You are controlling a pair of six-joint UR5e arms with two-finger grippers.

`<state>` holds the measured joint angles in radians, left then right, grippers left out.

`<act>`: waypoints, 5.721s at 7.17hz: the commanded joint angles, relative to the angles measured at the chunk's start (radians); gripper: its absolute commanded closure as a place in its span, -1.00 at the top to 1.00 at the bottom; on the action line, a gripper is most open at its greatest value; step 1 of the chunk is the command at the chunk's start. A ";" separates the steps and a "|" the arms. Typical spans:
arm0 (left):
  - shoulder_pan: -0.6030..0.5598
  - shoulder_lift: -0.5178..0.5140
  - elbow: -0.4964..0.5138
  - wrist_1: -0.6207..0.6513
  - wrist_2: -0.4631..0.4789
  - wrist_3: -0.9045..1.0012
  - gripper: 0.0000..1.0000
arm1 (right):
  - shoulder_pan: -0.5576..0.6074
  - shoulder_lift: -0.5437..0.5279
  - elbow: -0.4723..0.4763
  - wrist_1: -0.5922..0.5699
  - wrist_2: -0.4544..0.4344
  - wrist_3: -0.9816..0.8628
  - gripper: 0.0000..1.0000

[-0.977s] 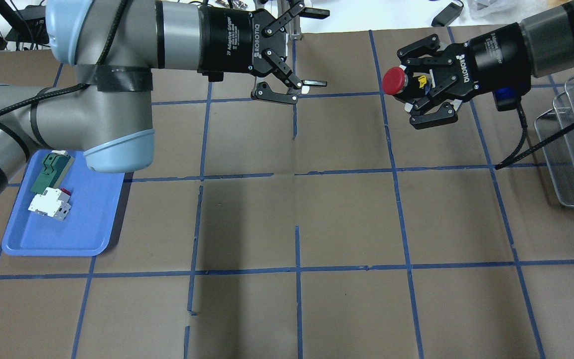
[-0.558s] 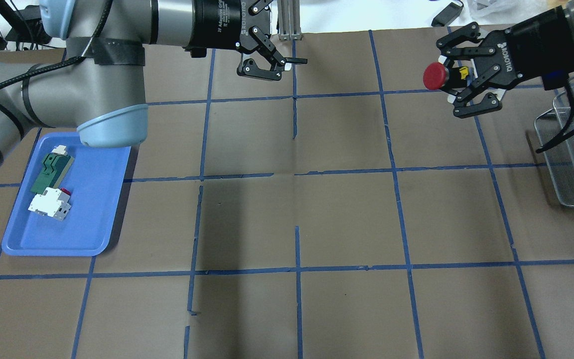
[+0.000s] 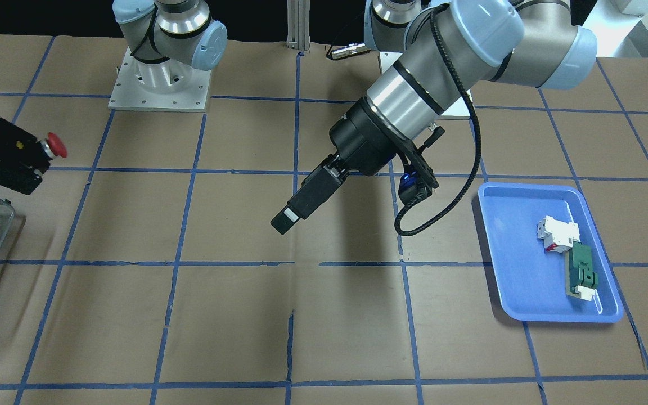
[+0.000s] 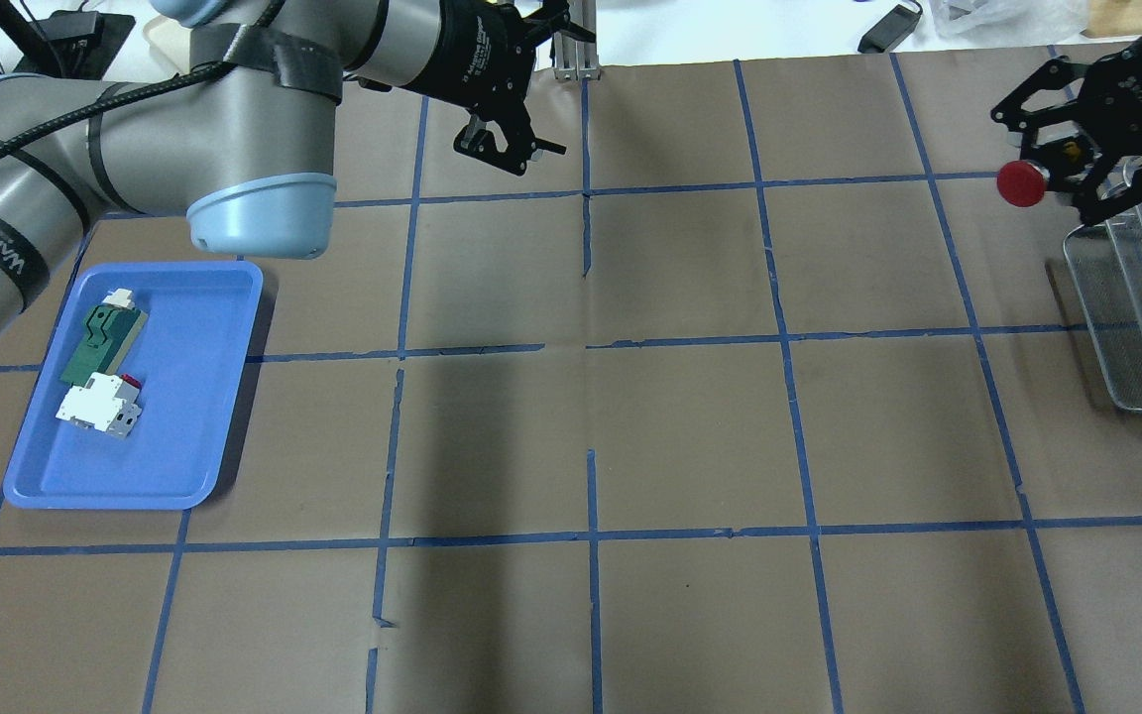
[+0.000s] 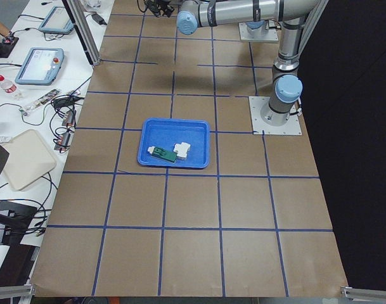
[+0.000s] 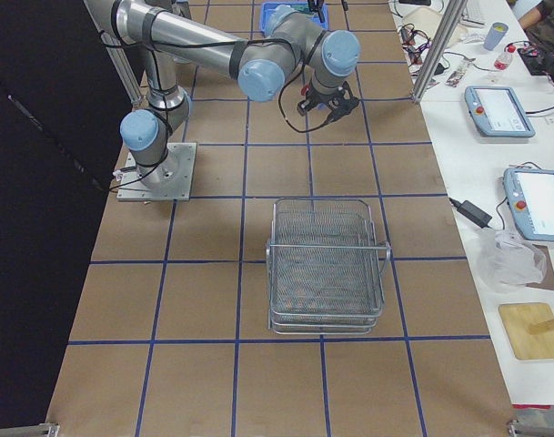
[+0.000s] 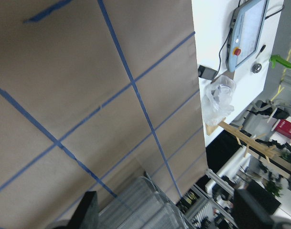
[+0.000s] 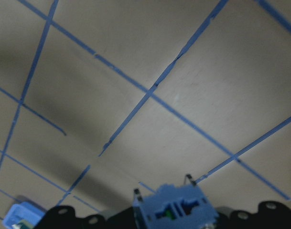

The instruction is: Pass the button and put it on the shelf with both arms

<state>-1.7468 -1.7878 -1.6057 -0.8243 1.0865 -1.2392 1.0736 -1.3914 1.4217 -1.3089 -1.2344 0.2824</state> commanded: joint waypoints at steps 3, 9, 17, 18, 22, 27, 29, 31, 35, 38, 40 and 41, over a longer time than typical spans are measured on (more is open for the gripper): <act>-0.039 0.111 -0.016 -0.540 0.337 0.794 1.00 | -0.118 0.195 -0.177 -0.096 -0.353 -0.481 -1.00; 0.067 0.229 -0.014 -0.712 0.487 1.380 1.00 | -0.116 0.327 -0.158 -0.286 -0.430 -0.588 -1.00; 0.156 0.229 -0.014 -0.714 0.475 1.320 1.00 | -0.121 0.324 -0.155 -0.205 -0.511 -0.644 1.00; 0.158 0.235 -0.014 -0.714 0.478 1.322 1.00 | -0.121 0.318 -0.155 -0.204 -0.534 -0.673 1.00; 0.156 0.229 -0.014 -0.711 0.471 1.316 1.00 | -0.100 0.221 -0.159 -0.204 -0.570 -0.732 1.00; 0.153 0.232 -0.016 -0.711 0.471 1.314 1.00 | 0.248 0.019 -0.060 -0.202 -0.430 -0.504 1.00; 0.153 0.237 -0.016 -0.711 0.471 1.319 1.00 | 0.348 -0.114 0.092 -0.222 -0.346 -0.456 1.00; 0.154 0.239 -0.016 -0.711 0.471 1.319 1.00 | 0.422 -0.223 0.210 -0.222 -0.344 -0.334 1.00; 0.154 0.239 -0.016 -0.711 0.471 1.324 1.00 | 0.497 -0.261 0.207 -0.217 -0.343 -0.296 1.00; 0.156 0.240 -0.016 -0.711 0.471 1.324 1.00 | 0.488 -0.258 0.206 -0.214 -0.343 -0.304 1.00; 0.156 0.238 -0.016 -0.711 0.471 1.324 1.00 | 0.488 -0.258 0.207 -0.214 -0.344 -0.302 1.00; 0.156 0.238 -0.016 -0.711 0.471 1.324 1.00 | 0.488 -0.256 0.207 -0.214 -0.344 -0.302 1.00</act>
<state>-1.5908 -1.5491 -1.6214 -1.5355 1.5570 0.0843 1.5617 -1.6487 1.6287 -1.5232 -1.5780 -0.0205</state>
